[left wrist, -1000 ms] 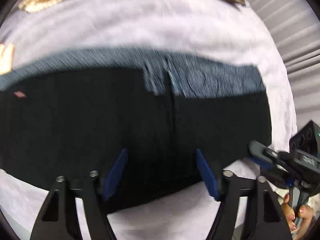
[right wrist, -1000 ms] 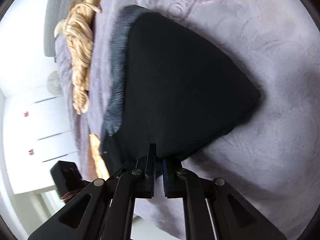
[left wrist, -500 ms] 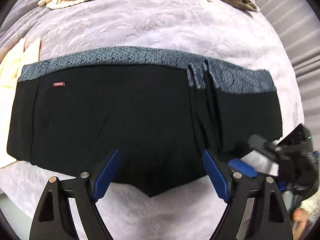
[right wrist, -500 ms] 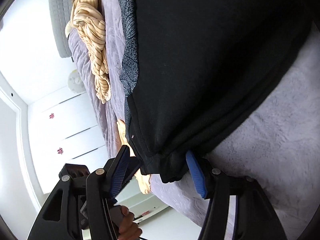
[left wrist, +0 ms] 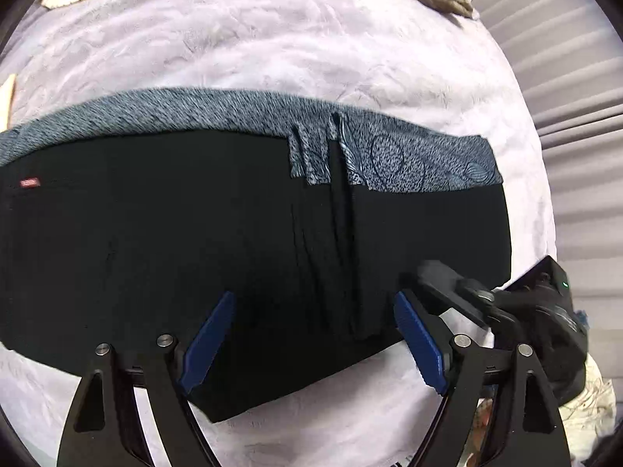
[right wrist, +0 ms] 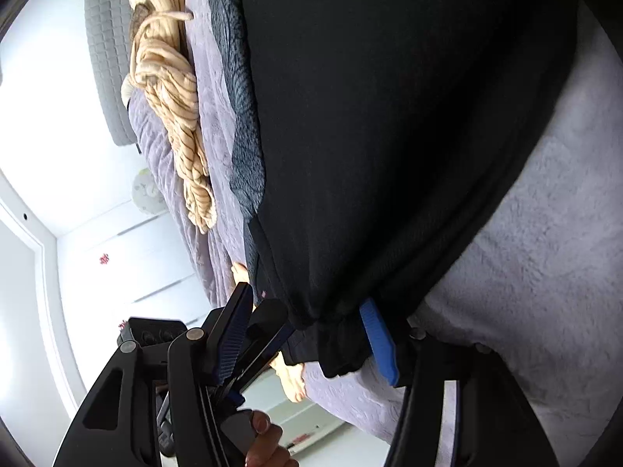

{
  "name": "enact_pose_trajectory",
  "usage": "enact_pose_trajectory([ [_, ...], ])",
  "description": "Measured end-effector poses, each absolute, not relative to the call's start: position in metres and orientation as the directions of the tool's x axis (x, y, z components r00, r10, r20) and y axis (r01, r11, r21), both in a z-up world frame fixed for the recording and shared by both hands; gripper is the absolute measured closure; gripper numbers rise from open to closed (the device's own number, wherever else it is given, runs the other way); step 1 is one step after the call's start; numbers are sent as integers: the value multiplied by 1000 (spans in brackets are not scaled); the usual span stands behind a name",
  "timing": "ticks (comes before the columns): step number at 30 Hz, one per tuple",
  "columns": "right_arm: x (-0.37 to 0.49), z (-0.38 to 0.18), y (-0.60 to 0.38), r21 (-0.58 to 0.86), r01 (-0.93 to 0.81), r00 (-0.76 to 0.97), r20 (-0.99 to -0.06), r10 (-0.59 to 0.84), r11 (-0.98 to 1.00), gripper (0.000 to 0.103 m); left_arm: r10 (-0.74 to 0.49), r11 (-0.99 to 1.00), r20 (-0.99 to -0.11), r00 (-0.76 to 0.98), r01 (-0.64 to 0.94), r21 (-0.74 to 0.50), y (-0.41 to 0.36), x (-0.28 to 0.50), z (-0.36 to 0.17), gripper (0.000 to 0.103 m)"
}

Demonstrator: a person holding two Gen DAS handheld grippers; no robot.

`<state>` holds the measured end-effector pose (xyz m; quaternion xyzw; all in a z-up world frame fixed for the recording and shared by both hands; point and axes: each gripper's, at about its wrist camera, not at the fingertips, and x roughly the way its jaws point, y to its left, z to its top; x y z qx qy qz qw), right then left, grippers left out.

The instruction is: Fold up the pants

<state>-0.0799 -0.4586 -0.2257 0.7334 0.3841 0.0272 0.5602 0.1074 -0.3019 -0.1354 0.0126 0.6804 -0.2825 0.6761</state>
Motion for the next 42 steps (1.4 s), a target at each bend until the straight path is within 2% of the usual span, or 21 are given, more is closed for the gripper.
enact_pose_trajectory([
  [1,-78,-229,-460,843,528,718,-380,584,-101,56,-361,843,-929,-78,399,-361,-297,107,-132,18],
  [2,-76,-232,-461,838,534,719,-382,581,-110,89,-355,847,-932,-70,400,-352,-293,107,-127,18],
  [3,-73,-232,-462,829,546,713,-383,587,-123,91,-348,850,-936,-55,403,-340,-288,107,-122,18],
  [5,-70,-221,-461,846,524,713,-370,596,-101,91,-339,855,-940,-29,407,-320,-277,107,-115,18],
  [8,-65,-207,-449,843,537,648,-443,620,41,91,-278,879,-960,-19,399,-262,-276,107,-125,18],
  [11,-60,-233,-436,788,611,587,-516,624,77,91,-248,897,-968,-38,369,-244,-282,109,-133,18],
  [13,-56,-235,-437,780,621,574,-521,631,79,90,-245,891,-970,-8,391,-229,-293,110,-127,18],
  [17,-46,-199,-447,822,535,473,-481,738,193,67,-241,867,-969,59,461,-188,-315,118,-108,18],
  [19,-46,-163,-462,856,426,484,-490,725,294,67,-251,857,-965,81,481,-183,-328,122,-102,18],
  [22,-43,-120,-508,855,339,584,-519,624,393,68,-268,844,-960,82,500,-193,-355,127,-102,18],
  [24,-32,-113,-544,822,371,623,-565,540,431,75,-276,832,-959,66,516,-204,-375,131,-109,18],
  [26,-14,-125,-574,797,443,628,-603,493,410,80,-243,832,-967,73,529,-169,-396,131,-124,18],
  [28,0,-142,-589,768,485,607,-640,470,419,81,-189,839,-980,64,528,-128,-410,129,-146,18],
  [29,9,-155,-594,718,531,559,-696,451,450,82,-150,848,-987,53,521,-101,-411,130,-159,18],
  [30,14,-170,-600,687,563,520,-727,448,460,86,-120,857,-992,29,507,-89,-409,131,-174,12],
  [31,17,-183,-602,673,585,504,-739,447,452,87,-128,870,-992,11,481,-107,-404,133,-181,7],
  [33,21,-201,-603,670,612,505,-740,444,420,99,-171,885,-985,-9,439,-157,-393,138,-182,7],
  [34,17,-205,-605,671,614,512,-739,438,415,101,-163,883,-987,-9,445,-150,-391,138,-180,7],
  [38,1,-197,-602,691,584,538,-722,435,426,101,-122,865,-992,34,494,-89,-381,132,-166,7],
  [42,-18,-178,-586,732,559,524,-677,517,390,92,-117,866,-991,60,495,-72,-359,124,-154,7],
])
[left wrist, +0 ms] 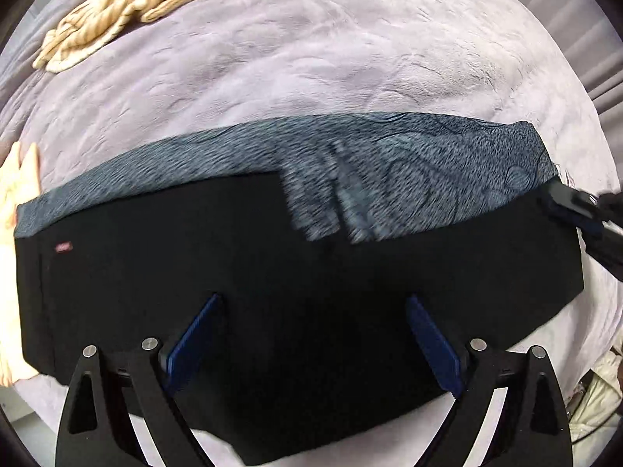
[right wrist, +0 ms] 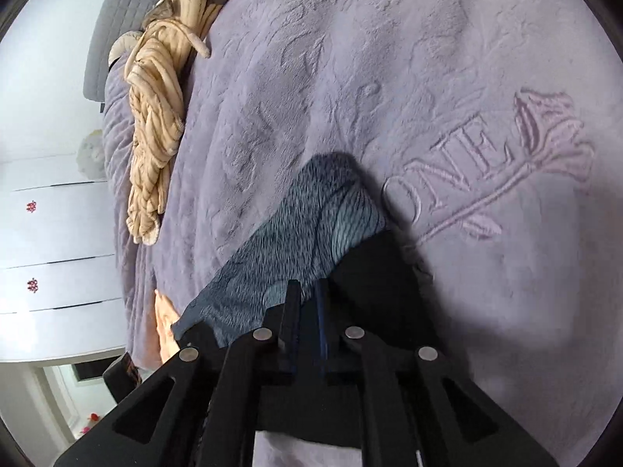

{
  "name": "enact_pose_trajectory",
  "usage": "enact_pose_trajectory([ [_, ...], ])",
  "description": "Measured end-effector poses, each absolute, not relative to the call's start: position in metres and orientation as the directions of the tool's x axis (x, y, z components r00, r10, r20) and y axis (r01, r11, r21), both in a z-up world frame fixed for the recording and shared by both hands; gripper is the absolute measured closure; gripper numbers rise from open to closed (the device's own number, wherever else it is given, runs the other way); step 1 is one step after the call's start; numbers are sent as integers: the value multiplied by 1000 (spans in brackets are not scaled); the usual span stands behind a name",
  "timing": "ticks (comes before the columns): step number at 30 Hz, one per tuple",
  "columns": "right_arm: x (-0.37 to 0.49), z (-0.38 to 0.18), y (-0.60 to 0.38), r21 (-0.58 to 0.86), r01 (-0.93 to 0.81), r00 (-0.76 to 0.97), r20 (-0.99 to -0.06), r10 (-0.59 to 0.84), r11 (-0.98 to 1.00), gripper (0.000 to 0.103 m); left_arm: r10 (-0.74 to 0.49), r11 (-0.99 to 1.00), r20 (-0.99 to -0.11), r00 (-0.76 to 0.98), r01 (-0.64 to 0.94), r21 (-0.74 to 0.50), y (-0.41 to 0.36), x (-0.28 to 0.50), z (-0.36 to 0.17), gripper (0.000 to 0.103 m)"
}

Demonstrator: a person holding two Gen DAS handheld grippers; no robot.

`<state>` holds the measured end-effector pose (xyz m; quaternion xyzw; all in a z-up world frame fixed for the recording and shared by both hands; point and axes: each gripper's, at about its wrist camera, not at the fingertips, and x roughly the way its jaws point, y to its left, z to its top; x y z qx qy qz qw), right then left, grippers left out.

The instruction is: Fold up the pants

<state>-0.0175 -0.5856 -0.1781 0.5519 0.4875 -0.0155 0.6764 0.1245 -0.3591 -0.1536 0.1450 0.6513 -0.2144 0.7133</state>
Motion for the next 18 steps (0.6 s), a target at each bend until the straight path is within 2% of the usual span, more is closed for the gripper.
enact_pose_trajectory([
  [2,-31,-165,-574,746,519,512,-663,546,418,84,-118,873,-991,56,481,-77,-350,122,-151,7],
  [4,-38,-154,-556,737,492,488,-674,555,463,71,-114,879,-992,61,471,-72,-342,117,-149,7],
  [5,-39,-151,-543,728,480,470,-684,558,489,61,-112,882,-992,65,466,-69,-339,116,-147,7],
  [11,-41,-166,-478,725,459,405,-686,605,514,59,-91,895,-992,87,444,-43,-305,103,-135,7],
  [18,-46,-166,-475,721,516,413,-683,602,463,59,-87,899,-992,94,436,-38,-270,101,-124,7],
])
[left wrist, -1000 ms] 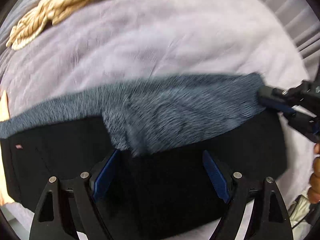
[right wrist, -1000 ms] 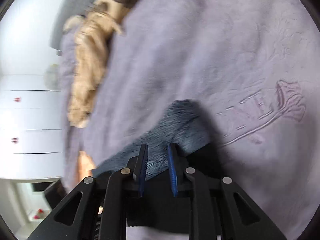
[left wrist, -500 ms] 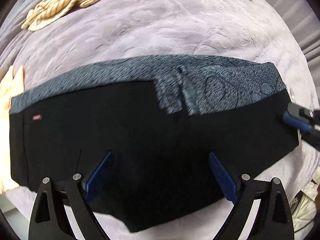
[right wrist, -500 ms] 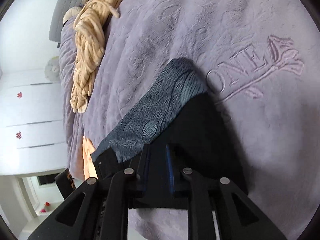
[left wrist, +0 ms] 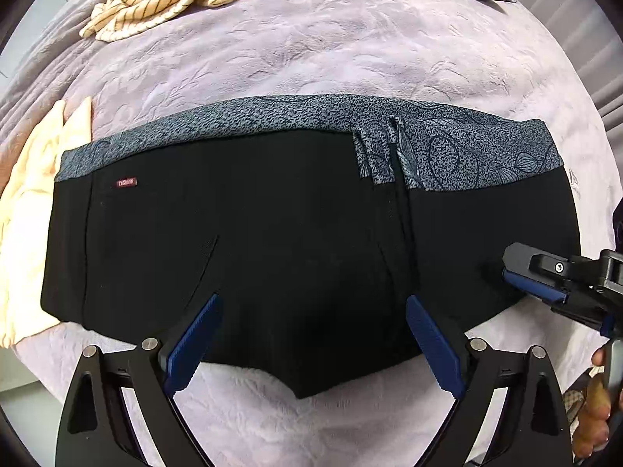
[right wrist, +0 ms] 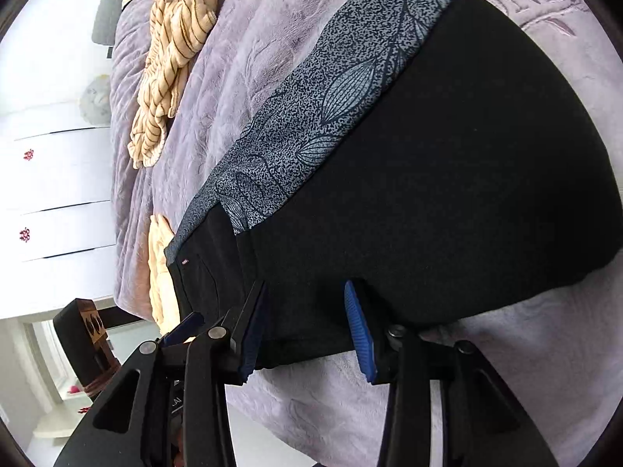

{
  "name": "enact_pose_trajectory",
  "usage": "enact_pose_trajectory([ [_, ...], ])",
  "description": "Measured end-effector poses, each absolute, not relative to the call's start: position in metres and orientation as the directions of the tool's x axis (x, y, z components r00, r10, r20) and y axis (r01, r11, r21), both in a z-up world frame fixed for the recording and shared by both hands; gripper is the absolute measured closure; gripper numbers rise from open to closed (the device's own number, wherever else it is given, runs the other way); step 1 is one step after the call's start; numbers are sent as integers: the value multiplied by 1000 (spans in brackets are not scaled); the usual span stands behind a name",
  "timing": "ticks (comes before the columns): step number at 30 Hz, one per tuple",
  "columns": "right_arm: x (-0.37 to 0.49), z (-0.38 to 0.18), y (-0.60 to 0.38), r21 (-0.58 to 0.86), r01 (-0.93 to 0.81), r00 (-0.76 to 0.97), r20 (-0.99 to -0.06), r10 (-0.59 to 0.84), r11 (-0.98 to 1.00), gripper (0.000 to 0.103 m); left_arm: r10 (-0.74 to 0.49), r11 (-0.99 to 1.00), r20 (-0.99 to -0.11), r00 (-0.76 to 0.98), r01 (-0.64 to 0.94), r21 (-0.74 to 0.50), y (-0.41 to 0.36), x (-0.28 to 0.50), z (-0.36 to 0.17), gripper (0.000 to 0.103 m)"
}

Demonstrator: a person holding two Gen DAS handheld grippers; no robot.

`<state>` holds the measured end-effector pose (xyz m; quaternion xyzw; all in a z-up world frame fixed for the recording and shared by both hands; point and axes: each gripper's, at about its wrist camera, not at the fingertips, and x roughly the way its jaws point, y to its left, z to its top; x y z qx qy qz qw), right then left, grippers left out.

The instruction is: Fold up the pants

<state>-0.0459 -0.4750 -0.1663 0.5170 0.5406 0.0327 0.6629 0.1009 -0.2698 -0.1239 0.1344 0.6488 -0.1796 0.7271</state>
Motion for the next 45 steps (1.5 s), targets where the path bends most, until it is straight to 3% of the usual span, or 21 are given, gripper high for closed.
enact_pose_trajectory([
  [8,-35,-145,-456,605,510,320,-793,518,611,59,-99,903,-989,111,428,-42,-243,90,-108,7],
  [10,-32,-141,-452,577,513,299,-814,498,636,59,-106,903,-987,119,426,-46,-234,89,-103,1],
  [13,-29,-136,-448,541,510,269,-839,474,669,57,-121,903,-985,126,426,-56,-220,88,-97,1],
  [16,-25,-130,-439,510,501,243,-858,453,699,50,-128,905,-985,116,419,-68,-206,90,-95,1],
  [21,-23,-119,-415,462,453,183,-885,428,762,30,-141,916,-986,86,389,-97,-180,82,-80,1],
  [34,-25,-95,-352,357,251,69,-934,352,900,29,-175,952,-983,47,262,-157,-118,85,-95,1],
  [45,-11,-108,-300,326,157,-33,-942,335,932,29,-175,977,-983,55,136,-166,-64,90,-106,1],
])
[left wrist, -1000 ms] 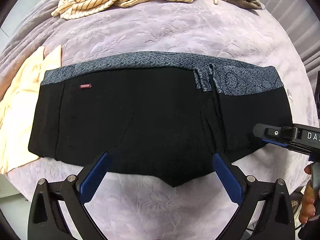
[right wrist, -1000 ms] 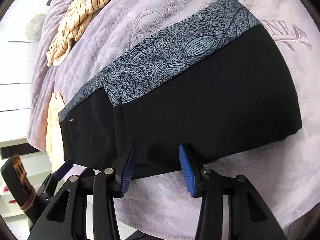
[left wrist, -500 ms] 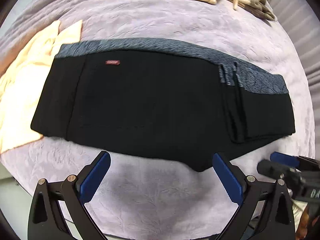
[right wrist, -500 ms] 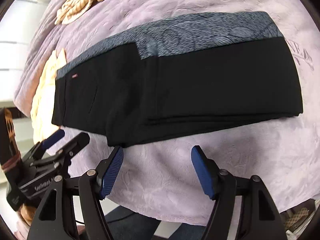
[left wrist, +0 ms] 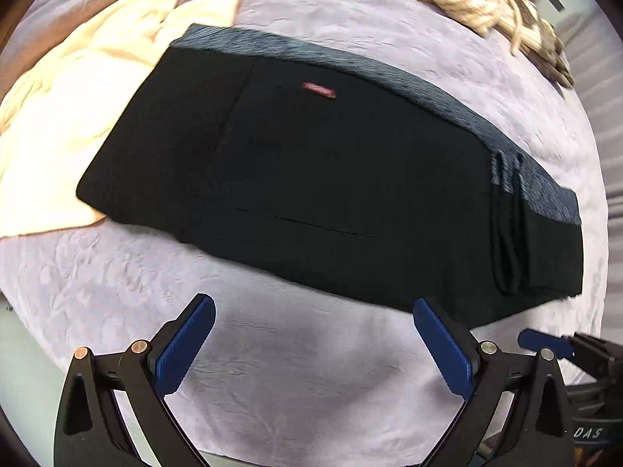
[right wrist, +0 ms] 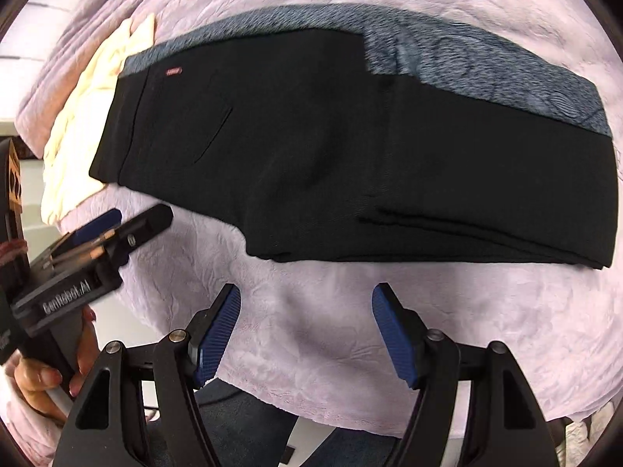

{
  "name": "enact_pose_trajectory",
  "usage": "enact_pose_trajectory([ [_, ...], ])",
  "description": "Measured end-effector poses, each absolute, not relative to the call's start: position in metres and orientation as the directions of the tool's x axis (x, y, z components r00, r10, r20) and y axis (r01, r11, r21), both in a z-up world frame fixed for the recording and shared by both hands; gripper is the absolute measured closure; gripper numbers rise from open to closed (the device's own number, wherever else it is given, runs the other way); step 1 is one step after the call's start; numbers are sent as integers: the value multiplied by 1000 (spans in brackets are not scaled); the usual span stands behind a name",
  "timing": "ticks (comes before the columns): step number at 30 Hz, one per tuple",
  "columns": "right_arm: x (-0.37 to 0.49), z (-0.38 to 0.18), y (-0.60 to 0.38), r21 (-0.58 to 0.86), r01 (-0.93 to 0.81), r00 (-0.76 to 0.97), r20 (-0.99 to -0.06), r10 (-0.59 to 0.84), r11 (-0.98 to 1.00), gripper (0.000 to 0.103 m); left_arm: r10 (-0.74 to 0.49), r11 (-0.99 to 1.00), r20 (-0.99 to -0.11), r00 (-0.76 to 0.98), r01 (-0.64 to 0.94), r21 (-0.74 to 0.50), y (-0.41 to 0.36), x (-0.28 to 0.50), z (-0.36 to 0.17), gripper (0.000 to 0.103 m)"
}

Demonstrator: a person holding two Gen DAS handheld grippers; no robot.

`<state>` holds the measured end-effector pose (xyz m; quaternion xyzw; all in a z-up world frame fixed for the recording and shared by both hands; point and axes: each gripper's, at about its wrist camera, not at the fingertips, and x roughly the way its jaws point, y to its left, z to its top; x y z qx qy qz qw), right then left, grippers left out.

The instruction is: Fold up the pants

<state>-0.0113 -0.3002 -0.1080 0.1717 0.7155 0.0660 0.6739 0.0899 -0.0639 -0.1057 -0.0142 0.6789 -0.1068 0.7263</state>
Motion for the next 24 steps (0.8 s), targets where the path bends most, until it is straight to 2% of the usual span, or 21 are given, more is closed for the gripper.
enact_pose_trajectory([
  [7,-8,-110,-289,311,144,-52,-946,321,939,29,-173,982,-983,59,83,-168,-35,93,-108,1],
  [20,-10,-121,-270,314,157,-76,-942,328,937,29,-183,982,-982,50,54,-181,-29,102,-117,1],
  [24,-11,-125,-267,318,161,-78,-940,333,934,29,-238,971,-968,84,-8,-239,-5,111,-114,1],
])
